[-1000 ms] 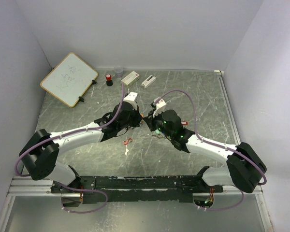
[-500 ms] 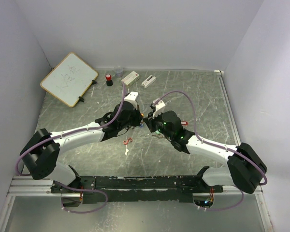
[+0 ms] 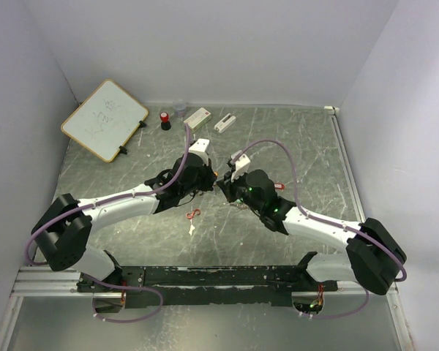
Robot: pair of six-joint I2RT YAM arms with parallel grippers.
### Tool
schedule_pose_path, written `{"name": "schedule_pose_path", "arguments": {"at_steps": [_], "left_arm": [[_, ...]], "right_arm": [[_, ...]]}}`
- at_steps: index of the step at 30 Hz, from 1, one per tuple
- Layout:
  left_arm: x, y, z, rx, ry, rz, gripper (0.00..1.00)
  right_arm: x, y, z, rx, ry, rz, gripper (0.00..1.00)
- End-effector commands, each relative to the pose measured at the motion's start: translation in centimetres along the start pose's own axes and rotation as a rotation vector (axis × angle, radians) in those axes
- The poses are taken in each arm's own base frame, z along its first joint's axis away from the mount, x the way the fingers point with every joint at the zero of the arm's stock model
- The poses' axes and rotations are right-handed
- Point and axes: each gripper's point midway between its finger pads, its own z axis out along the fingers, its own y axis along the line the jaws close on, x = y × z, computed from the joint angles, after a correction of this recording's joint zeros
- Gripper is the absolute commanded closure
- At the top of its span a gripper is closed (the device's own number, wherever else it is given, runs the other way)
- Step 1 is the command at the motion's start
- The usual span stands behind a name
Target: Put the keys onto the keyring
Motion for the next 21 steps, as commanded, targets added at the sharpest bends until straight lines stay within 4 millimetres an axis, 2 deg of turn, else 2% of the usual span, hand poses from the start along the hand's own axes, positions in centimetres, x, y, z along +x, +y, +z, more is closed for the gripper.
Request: {"name": "schedule_pose_path", "arguments": {"at_steps": [1,11,12,14,16,18,21], "left_arm": [[-2.5,-1.1,0.3,0.01,-0.076,-0.005,0.93],[-2.7,-0.6,0.4,-0.025,-0.078,-0.012,0.92],[-2.8,-0.6,0.4,-0.031,-0.077,-0.014,0.86],[-2.7,-0.3,0.5,-0.049,-0.071,-0.015,0.62],[-2.6,0.0,0.5,-0.065,-0.07,-0.017,0.47],[-2.7,0.3,0.4,-0.08,-0.072,-0.022,0.39],[-2.7,0.7,0.2,-0.106,-0.078,-0.029,0.35]], "right_arm": [[-0.4,0.2,-0.4,-0.002,-0.025,-0.013,1.0],[-0.7,0.0,-0.7,0.013,-0.034,-0.013,1.0],[-0.8,0.0,-0.7,0.015,-0.034,-0.013,1.0],[-0.8,-0.1,-0.8,0.021,-0.035,-0.013,1.0],[-1.0,-0.2,-1.0,0.024,-0.041,-0.013,1.0],[-1.1,-0.3,-1.1,0.03,-0.042,-0.013,1.0],[-1.2,-0.4,-1.3,0.039,-0.044,-0.014,1.0]]}}
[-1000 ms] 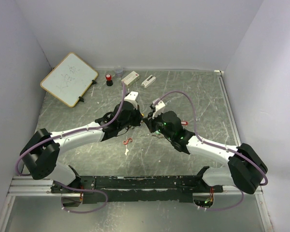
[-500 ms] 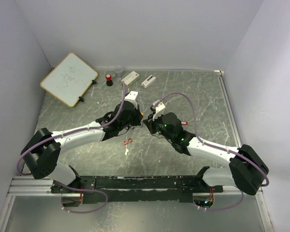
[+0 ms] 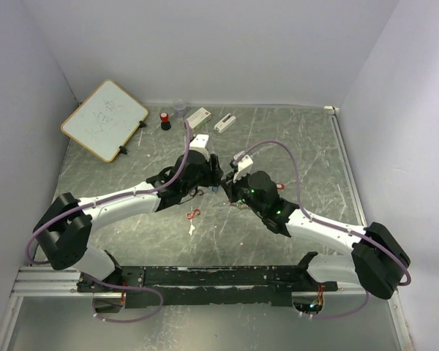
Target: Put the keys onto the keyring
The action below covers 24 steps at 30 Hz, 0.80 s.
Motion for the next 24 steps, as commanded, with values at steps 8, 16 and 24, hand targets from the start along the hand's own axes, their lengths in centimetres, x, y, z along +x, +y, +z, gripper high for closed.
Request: {"name": "schedule_pose_path", "arguments": {"at_steps": [8,16,24], "left_arm": [[-1.4,2.5,-0.9,-0.137,-0.056,-0.012,0.3],[-1.5,3.4,-1.6,-0.177,-0.066,-0.006,0.31],[-1.4,6.0,-3.3,-0.259,-0.085,-0.024,0.29]], "right_arm": [[-1.1,-0.3,-0.8,0.022,-0.038,-0.005,1.0],[-0.6,-0.9,-0.7,0.057,-0.021,0.0,1.0],[3.4,-2.1,3.2,0.174,0.21,0.034,0.57]]}}
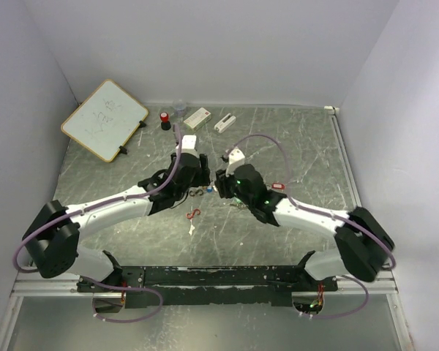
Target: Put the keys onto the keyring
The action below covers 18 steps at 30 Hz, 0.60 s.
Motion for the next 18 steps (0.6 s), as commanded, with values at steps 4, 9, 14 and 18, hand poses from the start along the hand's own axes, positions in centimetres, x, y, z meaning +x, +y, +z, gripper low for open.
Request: {"name": "schedule_pose_path", "arguments": {"at_steps": [4,9,14,18], "left_arm": [[-0.7,4.1,-1.9,-0.101,-0.038,-0.041,0.28],[-0.3,5.9,-2.9,-0.129,-0.047,-0.055,0.27],[0.2,7.1,-3.4,-0.143,-0.047,-0.062,0.27],[0.4,7.6,-3.7,-0.15,-0.049,-0.063,0.27]], "right_arm": [[2.1,0.0,3.9,0.086,0.158,0.071,0.5],[2.8,0.3,6.2,0.136,0.223,0.134,0.47],[2.7,0.6,8.1,0.171,0.255,0.206,0.48],[3.3,0.4,9.0,0.201,0.277,0.27,0.49]]}}
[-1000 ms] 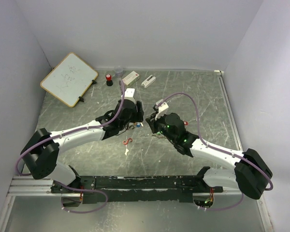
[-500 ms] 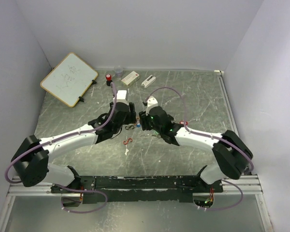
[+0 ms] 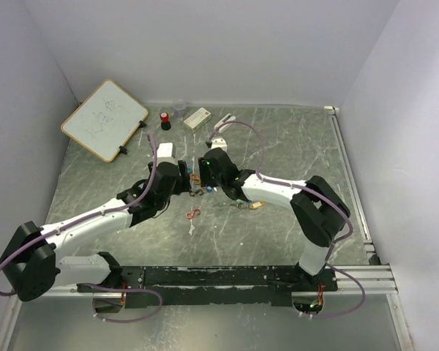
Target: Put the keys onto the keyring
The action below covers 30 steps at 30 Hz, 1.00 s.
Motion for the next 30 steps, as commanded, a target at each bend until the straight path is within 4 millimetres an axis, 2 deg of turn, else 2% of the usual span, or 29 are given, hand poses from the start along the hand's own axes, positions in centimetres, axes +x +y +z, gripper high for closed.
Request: {"name": "schedule_pose_path", "arguments": {"at_steps": [1,10,30], "left_arm": [[-0.3,1.0,-0.3,-0.025,-0.018,-0.013,0.27],[0.1,1.6,-0.4,-0.026,-0.015,-0.017,0.26],[0.2,2.3,0.1,-0.039,-0.009,-0.022,0.26]], "right_arm": [[0.4,-0.7,0.9,0.051,0.037,0.105,0.49],[1.7,-1.8,2.4,0.045,0.093,0.192,0.54],[2.4,-2.8,4.8,0.018,0.118,0.243,0.59]]}}
